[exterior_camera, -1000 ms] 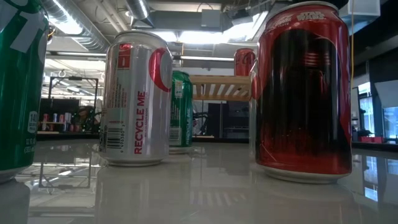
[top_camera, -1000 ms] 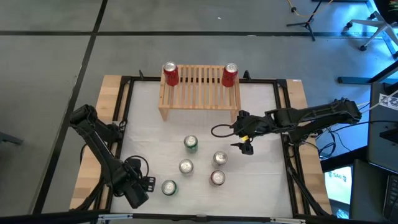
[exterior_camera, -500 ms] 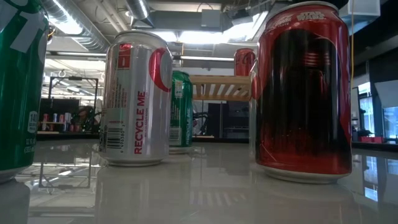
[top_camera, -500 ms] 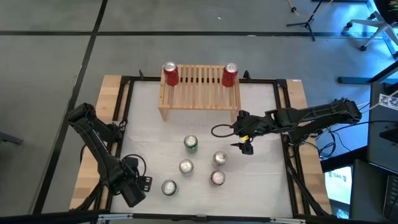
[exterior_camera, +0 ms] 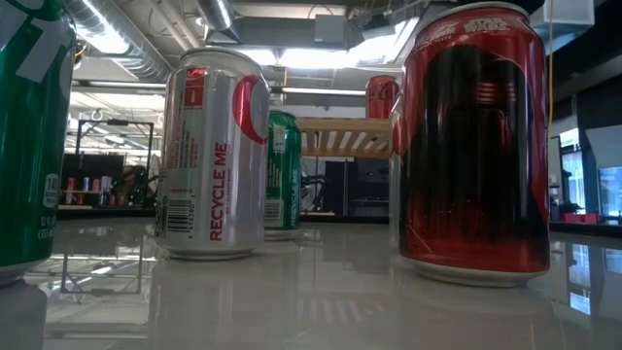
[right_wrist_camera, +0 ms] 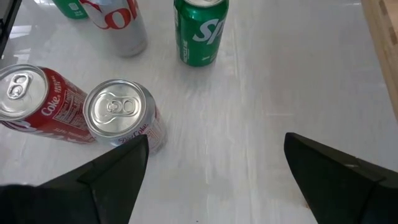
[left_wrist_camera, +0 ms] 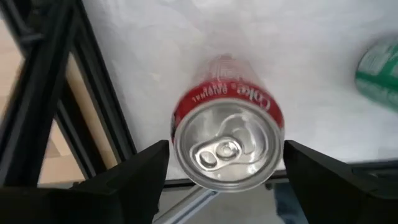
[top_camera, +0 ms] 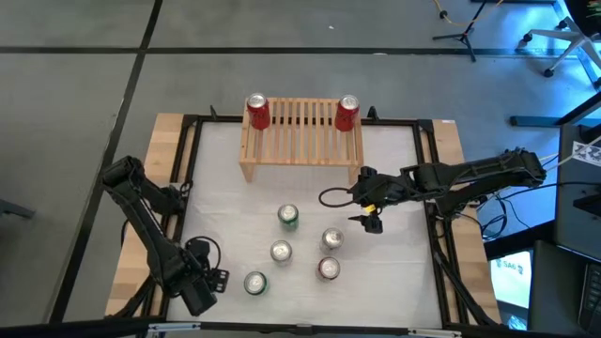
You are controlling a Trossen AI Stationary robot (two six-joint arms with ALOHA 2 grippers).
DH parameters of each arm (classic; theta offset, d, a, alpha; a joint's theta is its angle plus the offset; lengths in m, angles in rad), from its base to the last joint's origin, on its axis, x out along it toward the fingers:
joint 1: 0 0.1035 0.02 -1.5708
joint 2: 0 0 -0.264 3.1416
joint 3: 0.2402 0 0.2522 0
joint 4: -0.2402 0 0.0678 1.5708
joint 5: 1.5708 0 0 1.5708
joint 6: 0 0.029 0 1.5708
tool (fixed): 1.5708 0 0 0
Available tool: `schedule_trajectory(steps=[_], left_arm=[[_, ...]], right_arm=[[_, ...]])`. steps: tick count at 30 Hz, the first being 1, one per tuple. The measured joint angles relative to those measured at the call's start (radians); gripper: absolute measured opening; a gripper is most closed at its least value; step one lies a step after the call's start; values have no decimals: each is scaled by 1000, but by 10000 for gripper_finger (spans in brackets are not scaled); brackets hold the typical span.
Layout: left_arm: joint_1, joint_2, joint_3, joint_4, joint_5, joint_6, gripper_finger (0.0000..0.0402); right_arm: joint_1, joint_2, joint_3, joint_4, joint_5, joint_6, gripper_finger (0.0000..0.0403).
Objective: Place canned beverage on shelf
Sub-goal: Put the left red white soda can on the shelf
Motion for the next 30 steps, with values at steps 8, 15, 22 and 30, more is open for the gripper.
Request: schedule_trajectory(steps=[8, 15, 22, 30], left_arm=[[-1, -5, -81, 89, -5, 57, 305], [-1, -3, -97, 93, -10, 122, 305], [-1, -2, -115, 97, -17, 229, 305], [0, -3, -144, 132, -18, 297, 305]], right_arm=[[0, 0, 0, 0, 0, 0, 370], [0, 0, 0, 0, 0, 0, 370], [0, 0, 0, 0, 0, 0, 370], [0, 0, 0, 0, 0, 0, 370]])
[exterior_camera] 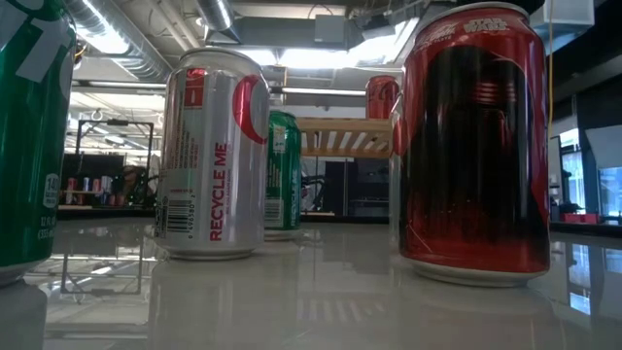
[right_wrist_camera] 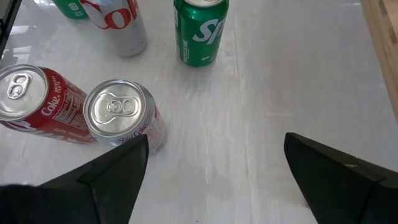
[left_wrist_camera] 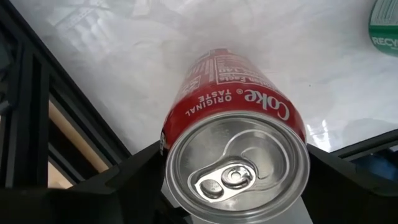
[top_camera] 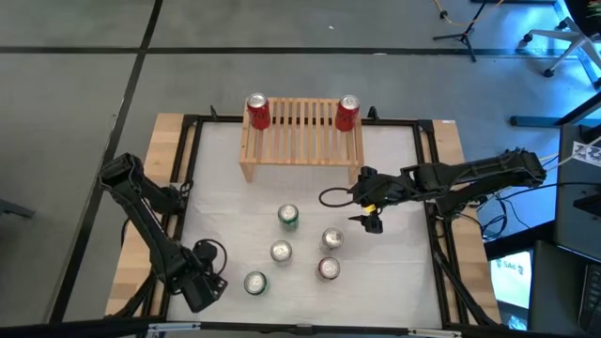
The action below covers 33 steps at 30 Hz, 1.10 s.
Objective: Place canned beverage on shelf
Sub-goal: Put the left red white soda can on the shelf
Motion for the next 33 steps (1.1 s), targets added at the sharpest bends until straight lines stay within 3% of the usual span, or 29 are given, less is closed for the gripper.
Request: schedule_trajectory(steps=[20, 26, 33], left_arm=[[12, -7, -1, 6, 17, 3, 290], [22, -34, 32, -30, -54, 0, 289], [52, -76, 43, -36, -47, 3, 289]], right_arm=[[0, 0, 0, 0, 0, 0, 370], [0, 0, 0, 0, 0, 0, 370], [0, 0, 0, 0, 0, 0, 370]])
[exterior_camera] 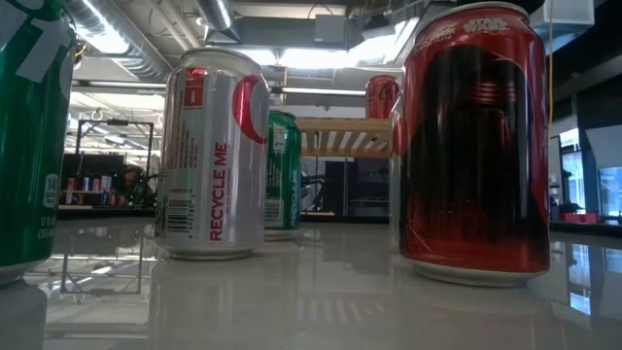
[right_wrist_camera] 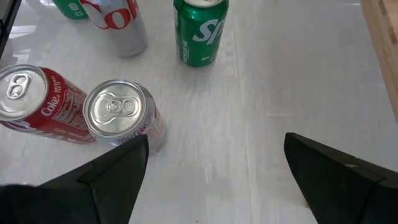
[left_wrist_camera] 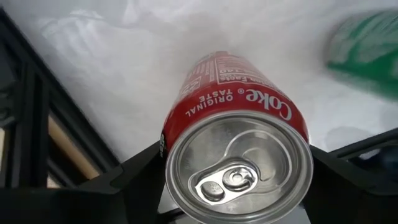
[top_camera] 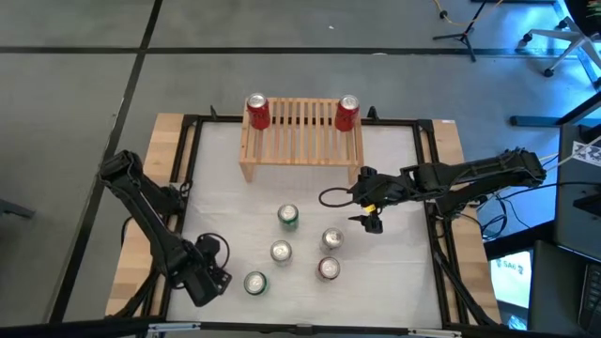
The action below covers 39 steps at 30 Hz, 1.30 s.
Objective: Place canned beverage on shelf
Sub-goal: Put the left red white soda can on the shelf
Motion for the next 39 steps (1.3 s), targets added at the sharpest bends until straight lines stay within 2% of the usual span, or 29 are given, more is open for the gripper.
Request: schedule_trajectory(steps=[9, 18, 22, 29, 39], left_arm=[[55, -116, 3, -5, -37, 26, 289], [150, -268, 4, -11, -134, 83, 289], [219, -316, 4, -11, -177, 168, 289], [367, -340, 5, -9, -177, 365, 289], [584, -340, 40, 2, -82, 665, 289]], right_arm=[[0, 0, 0, 0, 0, 0, 370], [0, 0, 0, 0, 0, 0, 370], [0, 0, 0, 0, 0, 0, 370], [0, 0, 0, 0, 0, 0, 370], [0, 0, 0, 0, 0, 0, 370]])
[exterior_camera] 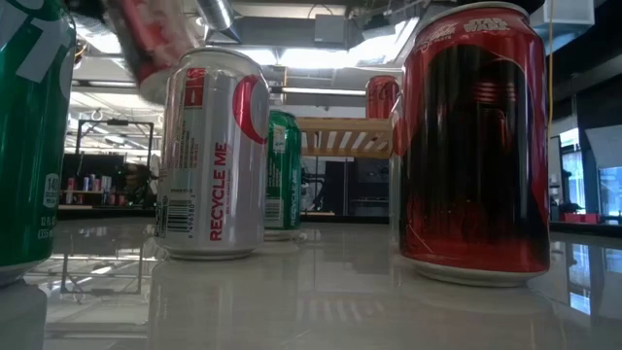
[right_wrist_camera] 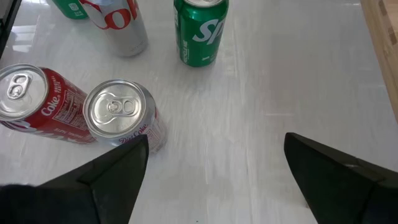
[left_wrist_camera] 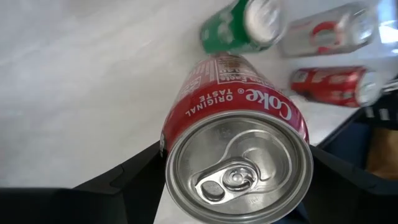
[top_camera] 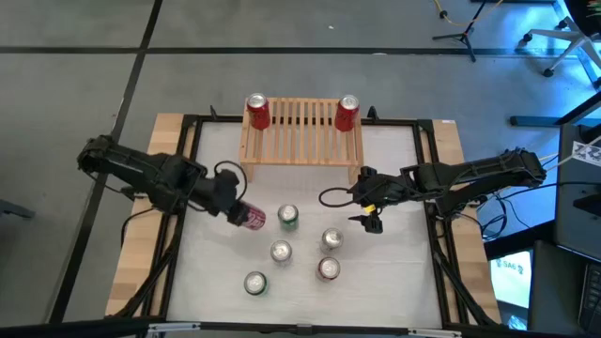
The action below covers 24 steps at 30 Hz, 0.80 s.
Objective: Place canned beverage on shelf
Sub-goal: Put the left red white soda can on the shelf
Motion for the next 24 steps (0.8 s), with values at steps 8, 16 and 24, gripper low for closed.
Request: schedule_trajectory(steps=[8, 16, 24], left_arm=[[143, 2, 183, -26, -2, 183, 289], [303, 37, 386, -131, -33, 371, 289], [479, 112, 515, -153, -26, 596, 289]], right_arm=[[0, 0, 0, 0, 0, 0, 370], [0, 0, 0, 0, 0, 0, 370], [0, 0, 0, 1, 0, 0, 370]])
